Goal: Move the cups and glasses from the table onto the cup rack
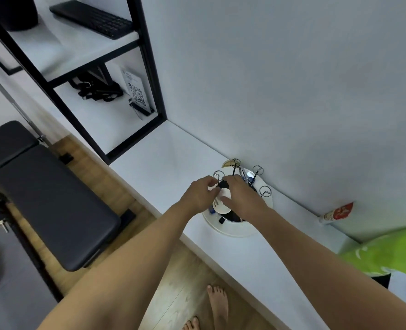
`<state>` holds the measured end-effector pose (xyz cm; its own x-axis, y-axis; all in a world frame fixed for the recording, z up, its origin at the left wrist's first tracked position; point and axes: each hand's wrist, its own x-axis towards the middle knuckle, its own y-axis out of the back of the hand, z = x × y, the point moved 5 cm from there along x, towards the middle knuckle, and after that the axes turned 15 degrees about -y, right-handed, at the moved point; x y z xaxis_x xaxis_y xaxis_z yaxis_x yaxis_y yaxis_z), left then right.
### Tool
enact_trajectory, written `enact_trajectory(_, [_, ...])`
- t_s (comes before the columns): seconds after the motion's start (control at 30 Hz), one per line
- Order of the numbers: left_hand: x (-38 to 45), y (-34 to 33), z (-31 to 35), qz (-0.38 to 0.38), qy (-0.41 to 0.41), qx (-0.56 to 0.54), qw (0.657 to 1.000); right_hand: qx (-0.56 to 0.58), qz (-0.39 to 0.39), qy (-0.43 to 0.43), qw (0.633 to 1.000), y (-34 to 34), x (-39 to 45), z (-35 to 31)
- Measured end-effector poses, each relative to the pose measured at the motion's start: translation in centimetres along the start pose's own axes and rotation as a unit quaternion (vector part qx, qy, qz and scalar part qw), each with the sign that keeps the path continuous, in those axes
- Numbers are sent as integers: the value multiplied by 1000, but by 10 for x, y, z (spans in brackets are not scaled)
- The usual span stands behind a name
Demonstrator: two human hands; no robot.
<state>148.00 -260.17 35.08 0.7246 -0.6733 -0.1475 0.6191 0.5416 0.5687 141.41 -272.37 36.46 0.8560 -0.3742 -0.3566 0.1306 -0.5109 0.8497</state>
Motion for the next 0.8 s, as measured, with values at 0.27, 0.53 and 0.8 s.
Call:
enact_trajectory(0.27, [-23,109,105,116,-172,49,977,42,140,92,985,109,-34,-65])
enact_trajectory(0.53, [-110,225,237,268,-344,58,898,166,291,222,916,246,-125,-156])
enact_trajectory(0.8, [-190,263,257,316,-353,119,873,186,319,299,880,257,-188,-198])
